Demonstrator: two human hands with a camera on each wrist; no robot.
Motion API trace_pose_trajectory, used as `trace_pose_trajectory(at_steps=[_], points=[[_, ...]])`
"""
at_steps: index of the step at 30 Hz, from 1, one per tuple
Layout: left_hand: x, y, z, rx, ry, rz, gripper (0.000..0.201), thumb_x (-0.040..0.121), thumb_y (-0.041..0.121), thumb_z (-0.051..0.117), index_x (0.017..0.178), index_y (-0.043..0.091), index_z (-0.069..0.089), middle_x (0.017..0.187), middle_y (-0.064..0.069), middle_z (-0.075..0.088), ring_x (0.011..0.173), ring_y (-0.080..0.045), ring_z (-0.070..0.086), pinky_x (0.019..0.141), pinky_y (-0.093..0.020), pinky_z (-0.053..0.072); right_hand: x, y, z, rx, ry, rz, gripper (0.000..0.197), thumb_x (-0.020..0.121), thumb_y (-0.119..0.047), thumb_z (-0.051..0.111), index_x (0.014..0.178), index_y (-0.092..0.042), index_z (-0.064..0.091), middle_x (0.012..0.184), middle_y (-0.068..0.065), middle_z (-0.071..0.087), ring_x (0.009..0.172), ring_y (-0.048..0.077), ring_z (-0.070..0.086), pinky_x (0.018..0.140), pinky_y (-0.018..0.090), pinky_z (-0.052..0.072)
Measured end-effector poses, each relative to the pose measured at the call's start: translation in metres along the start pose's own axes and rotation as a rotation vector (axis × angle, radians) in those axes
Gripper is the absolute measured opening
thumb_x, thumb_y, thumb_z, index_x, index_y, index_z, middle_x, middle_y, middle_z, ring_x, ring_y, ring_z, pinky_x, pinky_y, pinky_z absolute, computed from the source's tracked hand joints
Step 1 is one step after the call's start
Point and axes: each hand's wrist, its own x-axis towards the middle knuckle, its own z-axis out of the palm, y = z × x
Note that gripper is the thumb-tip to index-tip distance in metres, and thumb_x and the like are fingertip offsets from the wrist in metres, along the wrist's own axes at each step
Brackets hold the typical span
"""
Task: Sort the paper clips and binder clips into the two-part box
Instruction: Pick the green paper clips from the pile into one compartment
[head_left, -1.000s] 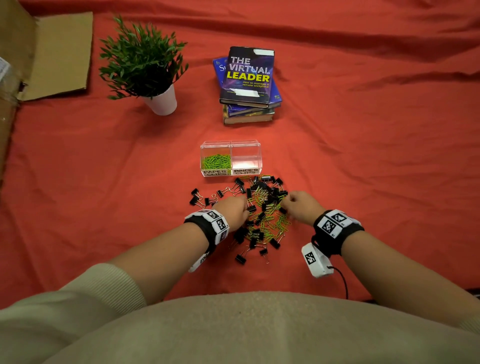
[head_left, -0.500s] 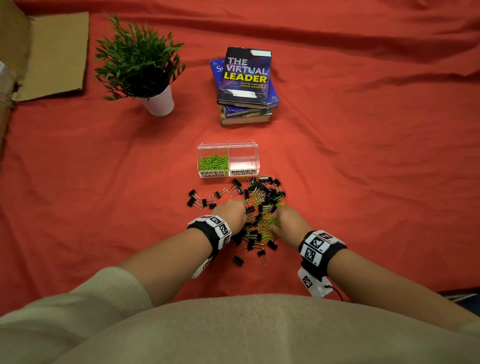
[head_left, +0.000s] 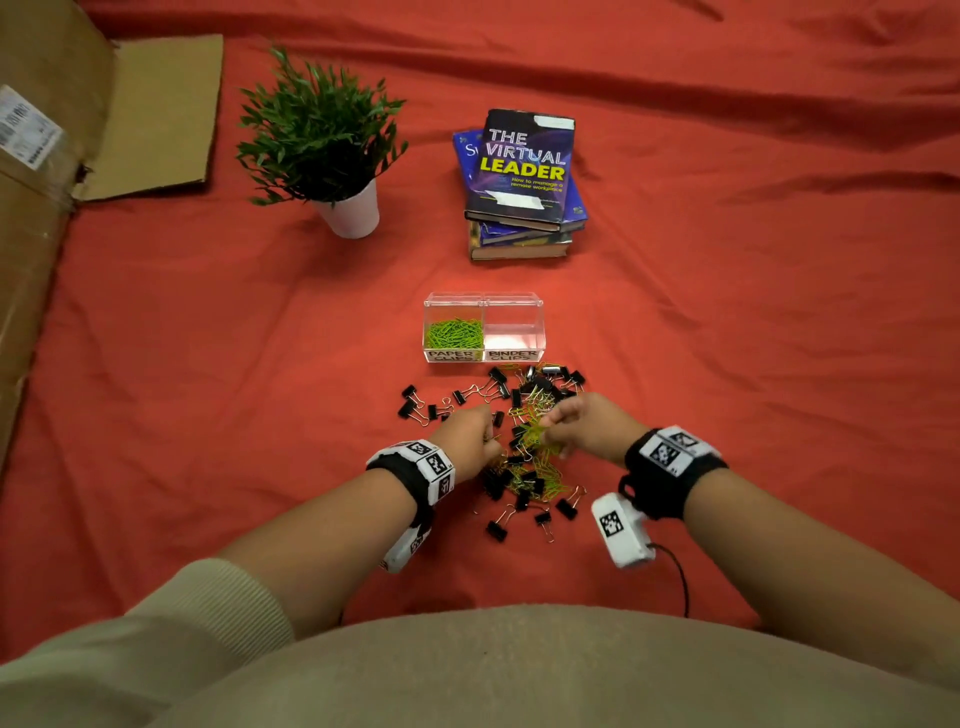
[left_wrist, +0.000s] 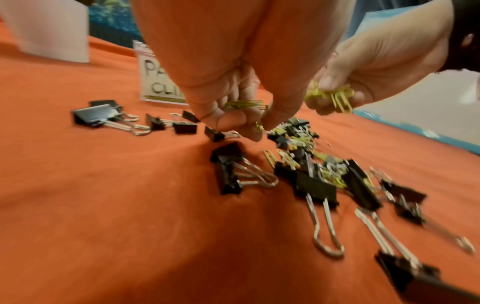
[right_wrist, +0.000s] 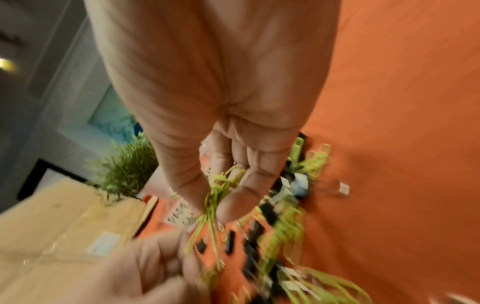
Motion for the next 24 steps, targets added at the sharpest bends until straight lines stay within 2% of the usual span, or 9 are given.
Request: trace_pose_trajectory(at_steps=[4,6,9,11,13,15,16,21,24], points=[[-0.004,-0.008,-0.01,-0.121,0.045,-0.038,0.015,0.083,0.013,0.062,0.08,0.014,0.047,0.077,-0.002,0.054,0.069,-0.019,0.049,0.06,-0.027,0.036,0.014,-0.051,-0.017,0.144,-0.024,-0.053,0.004,0.082,-0.007,0.067,0.085,-0.005,0.067,0.09,0.011,0.071,0.067,0.018,0.061,0.068,0.03,0.054],[-0.008,-0.014,-0.017,-0.161,0.061,-0.049,0.012,0.082,0.01,0.061,0.082,0.016,0.05,0.08,-0.003,0.057,0.072,-0.019,0.051,0.062,-0.028,0.04,0.028,-0.08,-0.018,0.148,-0.005,-0.101,0.003,0.083,-0.004,0.066,0.08,-0.004,0.065,0.085,0.012,0.07,0.067,0.02,0.061,0.065,0.031,0.054],[-0.011,-0.025,-0.026,-0.2,0.076,-0.049,0.012,0.081,0.007,0.059,0.083,0.018,0.053,0.083,-0.001,0.06,0.075,-0.017,0.054,0.067,-0.029,0.044,0.053,-0.117,-0.014,0.038,0.054,-0.179,0.005,0.083,-0.002,0.066,0.078,-0.003,0.065,0.076,0.009,0.066,0.053,0.011,0.06,0.052,0.02,0.054],[-0.012,-0.032,-0.033,-0.221,0.091,-0.051,0.013,0.082,0.006,0.058,0.082,0.018,0.054,0.084,-0.001,0.061,0.077,-0.017,0.055,0.07,-0.029,0.045,0.071,-0.132,-0.007,-0.114,0.128,-0.198,0.006,0.084,-0.006,0.066,0.084,0.0,0.067,0.076,0.01,0.066,0.054,0.011,0.06,0.046,0.016,0.05],[-0.012,-0.038,-0.04,-0.219,0.111,-0.063,0.01,0.083,0.005,0.057,0.086,0.015,0.059,0.088,-0.005,0.064,0.08,-0.016,0.056,0.073,-0.026,0.044,0.088,-0.14,0.003,-0.294,0.211,-0.197,0.013,0.085,-0.012,0.064,0.087,0.0,0.068,0.078,0.012,0.07,0.062,0.02,0.065,0.054,0.024,0.054],[-0.011,-0.044,-0.048,-0.217,0.14,-0.076,0.009,0.085,0.006,0.056,0.091,0.008,0.063,0.096,-0.009,0.068,0.084,-0.017,0.058,0.076,-0.025,0.044,0.099,-0.144,0.015,-0.44,0.266,-0.215,0.015,0.084,-0.012,0.062,0.088,-0.001,0.071,0.087,0.016,0.072,0.082,0.029,0.068,0.074,0.036,0.057],[-0.01,-0.045,-0.053,-0.215,0.154,-0.084,0.01,0.086,0.008,0.056,0.092,0.006,0.063,0.097,-0.011,0.069,0.085,-0.02,0.06,0.078,-0.027,0.045,0.1,-0.144,0.021,-0.502,0.276,-0.224,0.015,0.084,-0.011,0.061,0.091,-0.002,0.071,0.093,0.016,0.072,0.09,0.03,0.067,0.08,0.036,0.055],[0.006,-0.041,-0.084,-0.176,0.209,-0.088,0.011,0.087,0.012,0.054,0.092,0.007,0.063,0.093,-0.012,0.069,0.085,-0.028,0.063,0.074,-0.032,0.049,0.096,-0.135,0.026,-0.537,0.269,-0.256,0.029,0.086,-0.004,0.053,0.113,-0.008,0.066,0.114,0.011,0.068,0.102,0.026,0.063,0.086,0.029,0.048],[0.023,-0.029,-0.101,-0.147,0.255,-0.059,0.012,0.088,0.012,0.054,0.093,0.008,0.063,0.094,-0.01,0.069,0.081,-0.025,0.062,0.072,-0.032,0.049,0.081,-0.124,0.014,-0.394,0.353,-0.268,0.029,0.087,-0.001,0.048,0.107,-0.009,0.067,0.107,0.01,0.07,0.094,0.024,0.065,0.08,0.028,0.051]])
